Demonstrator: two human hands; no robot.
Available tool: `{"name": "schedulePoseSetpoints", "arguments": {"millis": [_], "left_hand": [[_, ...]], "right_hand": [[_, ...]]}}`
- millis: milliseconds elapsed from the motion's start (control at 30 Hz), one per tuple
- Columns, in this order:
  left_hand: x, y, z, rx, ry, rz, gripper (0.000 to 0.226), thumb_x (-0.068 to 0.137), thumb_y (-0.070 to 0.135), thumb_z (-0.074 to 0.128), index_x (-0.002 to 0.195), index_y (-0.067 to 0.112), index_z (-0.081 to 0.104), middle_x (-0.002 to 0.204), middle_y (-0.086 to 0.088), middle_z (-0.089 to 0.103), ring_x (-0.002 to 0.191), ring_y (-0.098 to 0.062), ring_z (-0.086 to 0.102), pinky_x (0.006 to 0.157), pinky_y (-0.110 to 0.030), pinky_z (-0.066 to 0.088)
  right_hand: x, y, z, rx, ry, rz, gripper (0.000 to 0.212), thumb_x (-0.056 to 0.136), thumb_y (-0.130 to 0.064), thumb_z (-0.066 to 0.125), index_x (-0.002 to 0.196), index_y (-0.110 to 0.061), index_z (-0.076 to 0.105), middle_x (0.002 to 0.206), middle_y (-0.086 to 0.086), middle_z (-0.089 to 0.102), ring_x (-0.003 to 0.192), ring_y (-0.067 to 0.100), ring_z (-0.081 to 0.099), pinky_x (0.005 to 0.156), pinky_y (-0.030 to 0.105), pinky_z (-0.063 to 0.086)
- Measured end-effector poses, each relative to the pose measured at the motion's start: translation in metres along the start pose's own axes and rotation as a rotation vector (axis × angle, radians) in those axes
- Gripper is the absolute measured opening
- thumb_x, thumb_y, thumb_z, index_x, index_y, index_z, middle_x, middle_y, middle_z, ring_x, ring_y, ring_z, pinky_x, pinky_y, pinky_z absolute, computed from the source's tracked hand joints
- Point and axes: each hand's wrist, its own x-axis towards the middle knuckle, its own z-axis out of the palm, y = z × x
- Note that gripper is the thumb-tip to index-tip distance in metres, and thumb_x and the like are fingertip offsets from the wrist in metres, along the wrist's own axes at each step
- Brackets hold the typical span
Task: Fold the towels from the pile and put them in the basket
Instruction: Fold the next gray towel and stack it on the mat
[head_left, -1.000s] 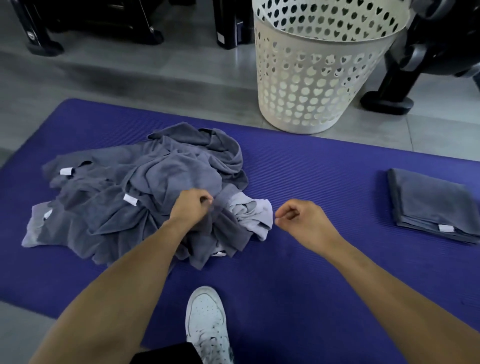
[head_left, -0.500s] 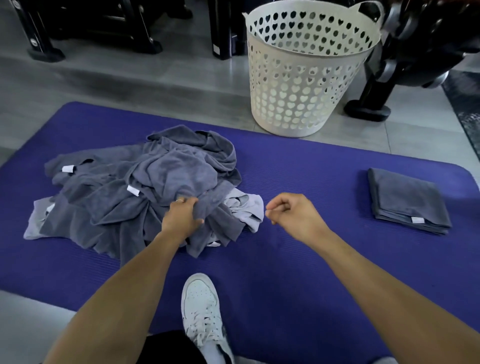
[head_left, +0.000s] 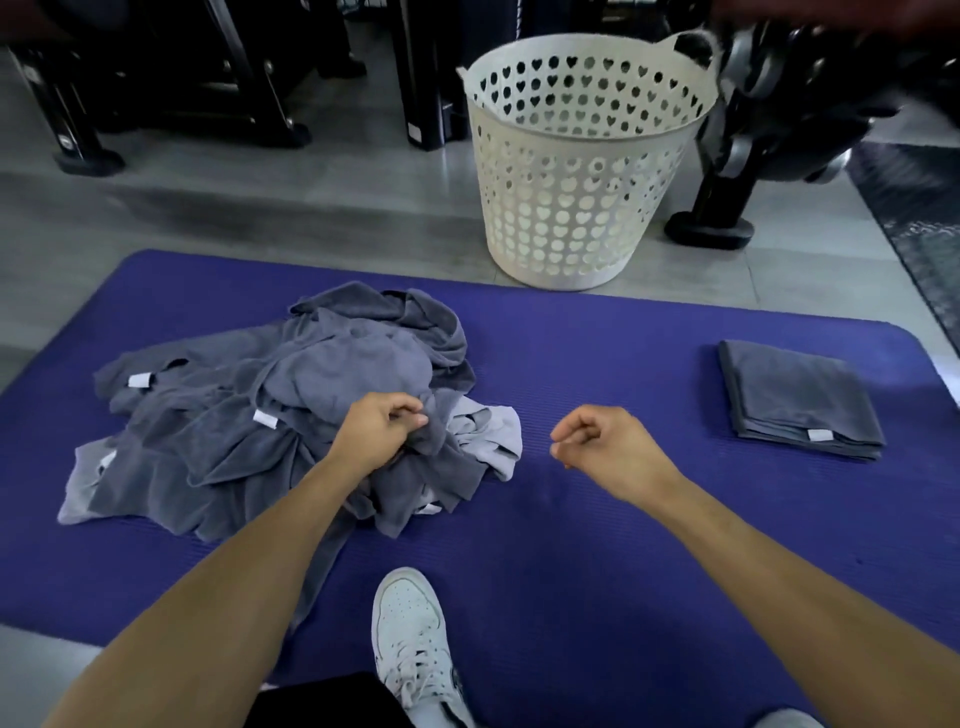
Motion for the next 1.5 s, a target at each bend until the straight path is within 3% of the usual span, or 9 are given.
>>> {"name": "schedulePoseSetpoints", "arguments": {"millis": [267, 500, 633, 733, 900, 1100, 1200, 1367, 1500], "left_hand": [[-0.059, 0.145, -0.038, -0.130, -0.035, 0.204, 0.007, 0.088, 0.010, 0.072, 0.085, 0.016, 0.074, 0.076, 0.011, 0.071, 0.066, 0.004, 0.061, 0.065, -0.015, 0.048], [-0.118, 0.264, -0.043, -0.427, -0.170, 0.306, 0.008, 0.086, 0.000, 0.070, 0.092, 0.003, 0.075, 0.078, -0.006, 0.074, 0.071, -0.010, 0.067, 0.071, -0.026, 0.058], [-0.133, 0.293, -0.022, -0.538, -0.119, 0.279, 0.006, 0.084, 0.003, 0.073, 0.087, 0.007, 0.075, 0.074, -0.003, 0.073, 0.067, -0.010, 0.066, 0.066, -0.024, 0.059], [-0.132, 0.290, -0.006, -0.556, -0.118, 0.220, 0.008, 0.085, 0.006, 0.073, 0.091, 0.001, 0.074, 0.076, -0.007, 0.071, 0.065, -0.012, 0.066, 0.060, -0.021, 0.057], [-0.130, 0.290, 0.023, -0.434, -0.369, 0.071, 0.009, 0.085, 0.008, 0.074, 0.084, 0.008, 0.065, 0.075, -0.007, 0.069, 0.064, -0.014, 0.065, 0.056, -0.020, 0.055], [-0.115, 0.297, 0.071, 0.289, -0.610, 0.591, 0.061, 0.082, 0.032, 0.078, 0.136, 0.036, 0.051, 0.131, 0.018, 0.053, 0.115, -0.003, 0.051, 0.093, -0.021, 0.043], [-0.105, 0.299, 0.087, 0.413, -0.676, 0.567, 0.017, 0.086, 0.032, 0.074, 0.098, 0.023, 0.067, 0.100, 0.007, 0.070, 0.090, -0.010, 0.061, 0.082, -0.030, 0.049], [-0.090, 0.311, 0.081, 0.285, -0.602, 0.519, 0.021, 0.085, 0.030, 0.073, 0.069, 0.019, 0.064, 0.064, 0.011, 0.062, 0.062, -0.002, 0.052, 0.066, -0.028, 0.044], [-0.104, 0.329, 0.073, 0.224, -0.545, 0.579, 0.029, 0.082, 0.025, 0.074, 0.067, 0.006, 0.058, 0.058, 0.005, 0.050, 0.056, -0.005, 0.042, 0.057, -0.024, 0.037]], "right_hand": [[-0.061, -0.033, -0.070, 0.022, 0.066, -0.142, 0.007, 0.085, -0.023, 0.076, 0.086, -0.022, 0.069, 0.072, -0.008, 0.069, 0.069, 0.006, 0.065, 0.068, 0.025, 0.053], [-0.125, -0.039, -0.120, 0.045, 0.103, -0.349, 0.037, 0.078, -0.036, 0.082, 0.113, -0.030, 0.069, 0.109, -0.018, 0.069, 0.100, -0.002, 0.063, 0.084, 0.013, 0.049], [-0.146, -0.029, -0.133, 0.064, 0.124, -0.394, 0.005, 0.086, -0.022, 0.076, 0.084, -0.026, 0.073, 0.084, -0.014, 0.071, 0.080, -0.001, 0.064, 0.079, 0.019, 0.049], [-0.159, -0.022, -0.145, 0.089, 0.190, -0.395, 0.015, 0.092, -0.014, 0.067, 0.079, -0.022, 0.069, 0.070, -0.015, 0.066, 0.067, -0.001, 0.058, 0.070, 0.017, 0.046], [-0.177, -0.010, -0.170, 0.137, 0.323, -0.409, 0.016, 0.096, -0.010, 0.060, 0.089, -0.019, 0.069, 0.082, -0.012, 0.070, 0.078, 0.000, 0.062, 0.078, 0.016, 0.049], [-0.192, -0.013, -0.185, 0.031, 0.307, -0.444, 0.018, 0.096, -0.004, 0.058, 0.092, -0.015, 0.071, 0.088, -0.009, 0.071, 0.082, -0.006, 0.061, 0.079, 0.007, 0.043], [-0.199, -0.008, -0.194, 0.051, 0.347, -0.429, 0.017, 0.095, -0.003, 0.059, 0.091, -0.013, 0.072, 0.090, -0.008, 0.072, 0.083, -0.007, 0.062, 0.080, 0.006, 0.042], [-0.196, 0.022, -0.207, -0.207, 0.505, -0.204, 0.006, 0.095, -0.027, 0.062, 0.099, -0.031, 0.061, 0.088, -0.014, 0.063, 0.084, 0.006, 0.059, 0.077, 0.018, 0.040], [-0.195, 0.027, -0.200, -0.146, 0.428, -0.165, 0.055, 0.085, -0.043, 0.072, 0.135, -0.033, 0.050, 0.117, -0.016, 0.058, 0.108, 0.003, 0.055, 0.089, 0.016, 0.042]]}}
